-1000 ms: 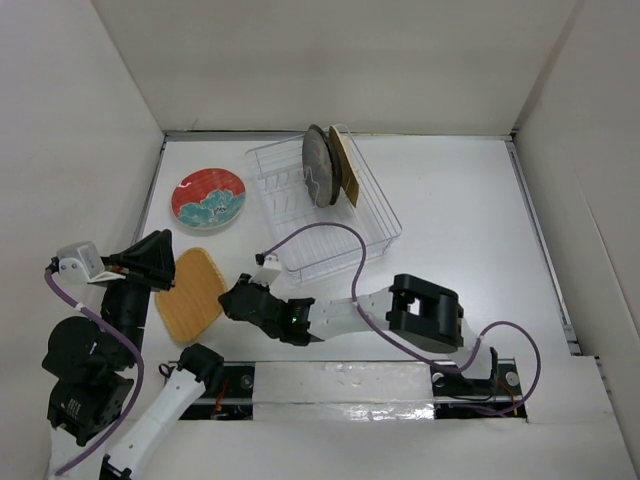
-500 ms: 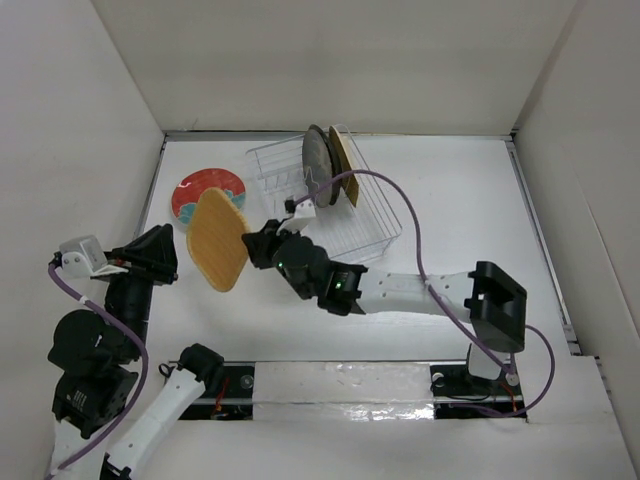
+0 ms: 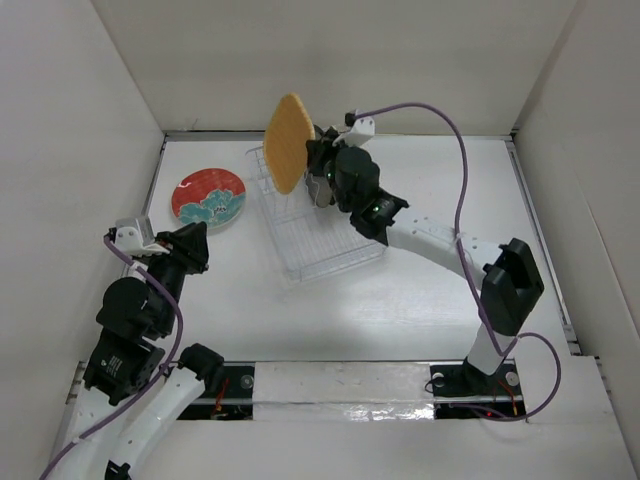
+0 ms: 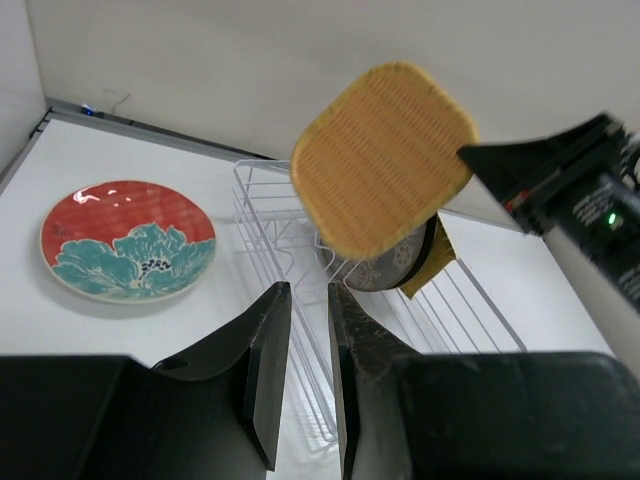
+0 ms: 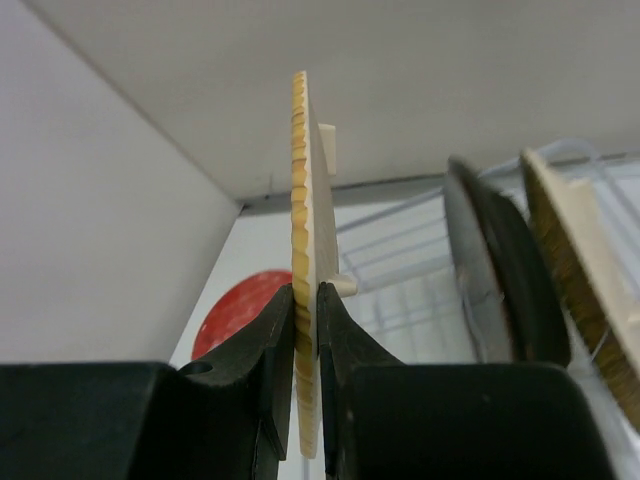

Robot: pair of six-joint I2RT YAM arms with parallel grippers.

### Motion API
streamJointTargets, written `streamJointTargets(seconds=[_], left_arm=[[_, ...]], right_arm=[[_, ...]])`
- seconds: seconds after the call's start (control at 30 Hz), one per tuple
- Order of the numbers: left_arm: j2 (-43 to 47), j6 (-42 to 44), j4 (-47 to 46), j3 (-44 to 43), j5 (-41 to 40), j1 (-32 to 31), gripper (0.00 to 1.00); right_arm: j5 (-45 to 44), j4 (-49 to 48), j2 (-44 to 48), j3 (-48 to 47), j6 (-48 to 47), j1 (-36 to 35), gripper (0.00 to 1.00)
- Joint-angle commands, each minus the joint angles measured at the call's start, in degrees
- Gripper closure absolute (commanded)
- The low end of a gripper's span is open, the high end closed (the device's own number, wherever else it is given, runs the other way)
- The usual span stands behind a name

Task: Load the plates into the dish rack

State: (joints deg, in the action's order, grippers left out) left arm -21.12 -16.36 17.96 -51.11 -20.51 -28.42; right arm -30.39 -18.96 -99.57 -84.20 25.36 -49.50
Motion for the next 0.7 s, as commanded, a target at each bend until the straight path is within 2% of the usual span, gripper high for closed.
streamJointTargets(seconds=[0.0, 0.17, 0.4, 0.5, 0.67], left_arm=[[-0.58, -0.87, -4.86, 1.89, 1.0, -0.23, 0.81], [-2.25, -1.39, -6.79, 3.74, 3.72, -0.23, 0.79], [-3.83, -1.04, -8.2, 4.79, 4.17, -0.23, 0.78], [-4.45, -0.87, -8.64, 5.23, 4.25, -0.23, 0.78], [-5.68, -1.39, -8.55, 4.97, 6.44, 0.92, 0.78]], right_arm=[[2.62, -5.57, -1.5, -8.77, -7.41, 2.73, 1.0], [5.87, -2.58, -6.86, -15.54, -13.84, 6.25, 1.0], [4.29, -1.25, -14.15, -23.28, -24.91, 6.25, 1.0], [3.58, -1.78, -14.6, -23.11, -28.35, 6.25, 1.0], [4.02, -2.57, -13.55, -19.26, -27.65, 6.78, 1.0]])
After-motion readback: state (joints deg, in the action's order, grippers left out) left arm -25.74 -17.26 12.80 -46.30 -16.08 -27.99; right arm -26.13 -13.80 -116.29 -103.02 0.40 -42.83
